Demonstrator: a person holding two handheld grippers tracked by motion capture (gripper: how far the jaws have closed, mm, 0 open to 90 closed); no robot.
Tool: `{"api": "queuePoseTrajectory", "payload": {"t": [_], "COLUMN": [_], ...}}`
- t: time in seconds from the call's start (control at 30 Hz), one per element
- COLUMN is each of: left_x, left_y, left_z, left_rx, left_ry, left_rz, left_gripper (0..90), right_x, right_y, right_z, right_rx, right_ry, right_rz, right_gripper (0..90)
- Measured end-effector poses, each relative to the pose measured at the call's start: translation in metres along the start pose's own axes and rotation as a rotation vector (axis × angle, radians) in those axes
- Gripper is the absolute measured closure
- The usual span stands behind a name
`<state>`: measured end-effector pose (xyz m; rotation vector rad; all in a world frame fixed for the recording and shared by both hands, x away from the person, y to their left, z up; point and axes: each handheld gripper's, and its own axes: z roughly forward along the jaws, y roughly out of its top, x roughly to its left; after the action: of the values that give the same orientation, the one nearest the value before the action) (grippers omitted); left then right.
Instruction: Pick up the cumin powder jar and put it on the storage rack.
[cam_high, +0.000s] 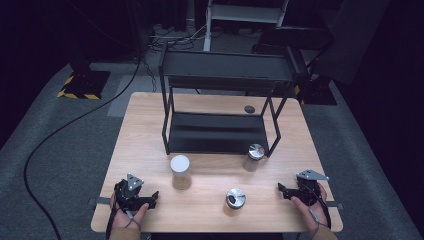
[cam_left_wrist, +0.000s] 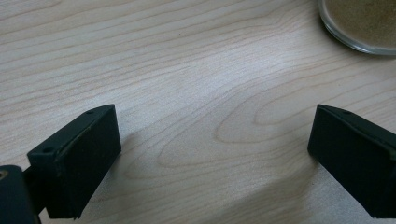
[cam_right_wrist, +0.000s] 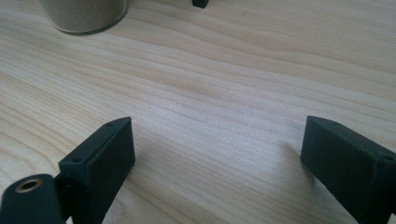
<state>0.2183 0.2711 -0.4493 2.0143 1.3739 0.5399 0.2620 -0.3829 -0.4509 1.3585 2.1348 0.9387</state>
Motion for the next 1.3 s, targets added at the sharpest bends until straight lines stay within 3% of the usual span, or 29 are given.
{"api": "queuePoseTrajectory", "payload": {"t": [0.13, 0.27, 0.5, 0.9, 1.3], "left_x": [0.004, 0.001, -0.007, -0.021, -0.027], "left_y": [0.000, 0.000, 0.001, -0.007, -0.010], "left_z": [-0.003, -0.010, -0.029, -0.056, -0.067], "left_rx": [-0.020, -0.053, -0.151, -0.314, -0.383], "left_ry": [-0.027, -0.028, -0.048, -0.064, -0.075], "left_rz": [-0.003, 0.005, 0.033, 0.047, 0.050], "left_gripper": [6.0, 5.6, 5.5, 5.1, 4.3], "right_x": [0.000, 0.000, -0.001, -0.001, -0.001], "right_y": [0.000, 0.000, -0.001, -0.001, -0.001], "right_z": [0.000, 0.000, -0.001, -0.001, -0.001], "right_rx": [0.000, 0.000, -0.001, -0.001, -0.001], "right_ry": [0.002, 0.002, 0.004, 0.005, 0.005], "right_rz": [-0.002, -0.002, -0.004, -0.006, -0.006], "right_gripper": [10.0, 10.0, 10.0, 10.0, 10.0]}}
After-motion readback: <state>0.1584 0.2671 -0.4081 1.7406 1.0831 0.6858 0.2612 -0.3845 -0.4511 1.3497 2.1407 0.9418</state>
